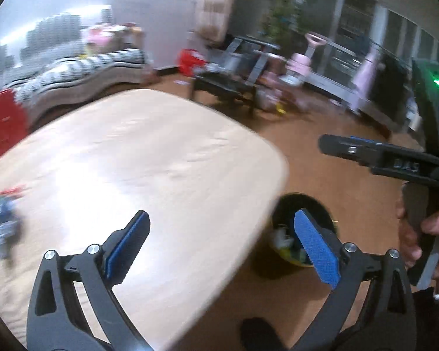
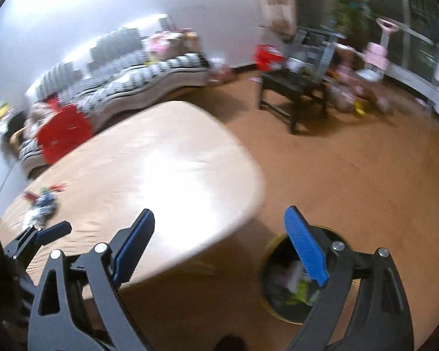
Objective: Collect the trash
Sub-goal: 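Open both tools to drop the items and swing back toward the table, then grasp the white tissue with the left tool while the right tool grasps the silver foil wrapper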
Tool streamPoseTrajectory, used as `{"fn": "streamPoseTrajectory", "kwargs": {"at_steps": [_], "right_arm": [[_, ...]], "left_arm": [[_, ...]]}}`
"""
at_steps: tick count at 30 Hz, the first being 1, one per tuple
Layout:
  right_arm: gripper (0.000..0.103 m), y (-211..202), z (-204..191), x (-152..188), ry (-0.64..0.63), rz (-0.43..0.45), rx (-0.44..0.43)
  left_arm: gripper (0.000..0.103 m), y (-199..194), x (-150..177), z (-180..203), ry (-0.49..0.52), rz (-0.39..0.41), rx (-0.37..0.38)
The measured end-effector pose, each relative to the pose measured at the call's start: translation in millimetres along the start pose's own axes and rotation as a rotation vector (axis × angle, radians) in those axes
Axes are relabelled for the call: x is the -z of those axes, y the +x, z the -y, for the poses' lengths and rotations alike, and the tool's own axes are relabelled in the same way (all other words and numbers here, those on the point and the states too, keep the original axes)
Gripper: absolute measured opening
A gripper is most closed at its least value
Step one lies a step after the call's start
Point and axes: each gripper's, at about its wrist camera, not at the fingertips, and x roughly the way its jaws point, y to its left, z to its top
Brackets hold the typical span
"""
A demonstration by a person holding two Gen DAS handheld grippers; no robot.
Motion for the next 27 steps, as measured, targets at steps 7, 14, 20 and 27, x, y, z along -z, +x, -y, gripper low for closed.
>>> {"fn": "streamPoseTrajectory", "kwargs": {"at_steps": [7, 14, 20, 27], "right_arm": [[0.087, 21.6, -137.0, -15.1, -0.114, -0.023, -0.199], [0.087, 50.0, -252.6, -2.0, -0.220, -0.079, -0.310], [0.087, 78.0, -300.7, 9.7, -0.247, -0.129, -0.356], [0.087, 113.4, -346.0, 24.4, -0.282, -0.219, -0.389]], "left_arm": [[0.096, -81.4, 34.8, -121.3, -0.107, 0.025, -0.238], [0.096, -138.0, 68.2, -214.7, -0.234, 0.035, -0.380], [0.096, -146.9, 87.5, -249.8, -0.269, 0.006, -0.440], [0.096, -130.2, 100.6, -281.7, -0.300, -0.031, -0.464]]}}
